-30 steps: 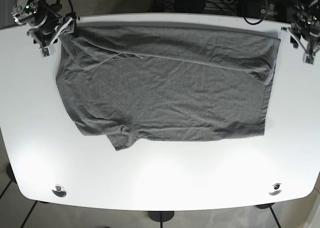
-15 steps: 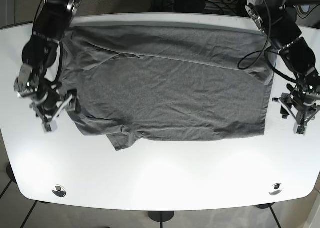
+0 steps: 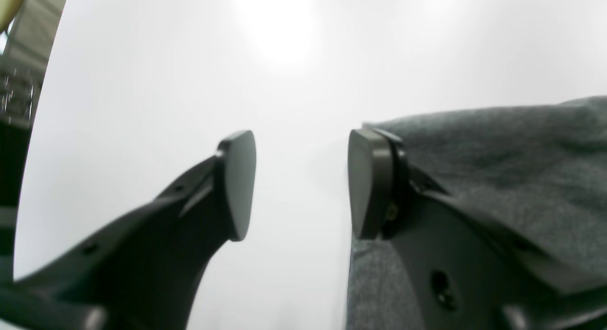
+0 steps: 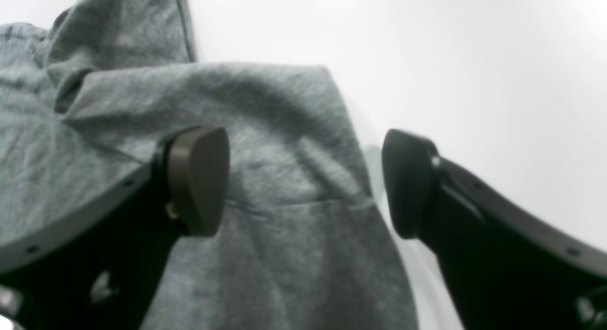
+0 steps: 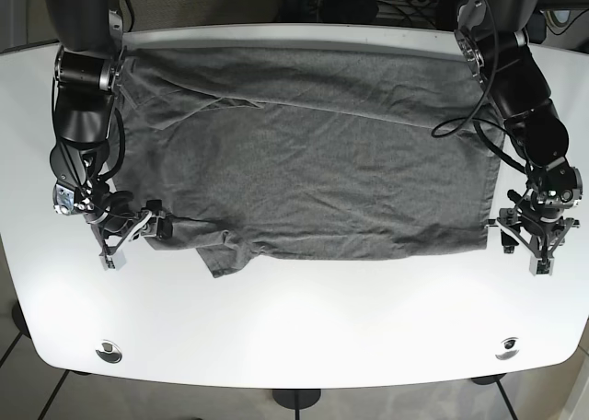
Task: Fold the T-shirt properly
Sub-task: 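Grasp the shirt's opposite edge with both grippers at its corners, then fold the held edge with both grippers over onto the other edge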
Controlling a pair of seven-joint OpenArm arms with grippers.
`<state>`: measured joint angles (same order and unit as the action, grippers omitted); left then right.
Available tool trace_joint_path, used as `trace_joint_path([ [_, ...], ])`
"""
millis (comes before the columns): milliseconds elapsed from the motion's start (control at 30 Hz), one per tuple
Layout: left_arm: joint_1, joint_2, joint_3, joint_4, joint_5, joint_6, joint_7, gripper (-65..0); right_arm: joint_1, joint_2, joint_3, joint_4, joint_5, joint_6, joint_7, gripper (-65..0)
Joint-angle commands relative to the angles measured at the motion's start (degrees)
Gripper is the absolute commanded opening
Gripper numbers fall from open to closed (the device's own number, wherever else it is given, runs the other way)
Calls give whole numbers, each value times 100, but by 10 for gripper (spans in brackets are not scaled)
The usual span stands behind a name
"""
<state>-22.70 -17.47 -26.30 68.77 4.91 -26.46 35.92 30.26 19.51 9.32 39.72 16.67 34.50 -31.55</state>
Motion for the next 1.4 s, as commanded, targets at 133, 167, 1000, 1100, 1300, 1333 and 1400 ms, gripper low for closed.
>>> trace_joint_path([
  [133, -715, -86, -11, -1106, -64, 57, -150, -357, -6, -118, 13, 111, 26, -26, 74, -623],
  [167, -794, -86, -11, -1290, -64, 48, -150, -357, -6, -162, 13, 111, 26, -26, 74, -623],
  [1000, -1163, 90, -20, -2882, -275, 30, -1364, -650, -112, -214, 39, 401, 61, -35, 258, -631],
  [1100, -899, 275, -20, -1871, -275, 22, -1021, -650, -217, -214, 66, 1140, 70, -44, 74, -631],
  [1300, -310, 486, -29, -7, -724, -225, -45, -650, -630, -214, 593, 2625, 61, -44, -805, -631],
  [1333, -222, 486, -29, 239, -829, -277, 148, -650, -736, -214, 637, 2889, 70, -44, -937, -631],
  [1400, -55, 486, -29, 670, -1040, -304, 421, -650, -1009, -214, 760, 3390, 70, -35, -1175, -631],
])
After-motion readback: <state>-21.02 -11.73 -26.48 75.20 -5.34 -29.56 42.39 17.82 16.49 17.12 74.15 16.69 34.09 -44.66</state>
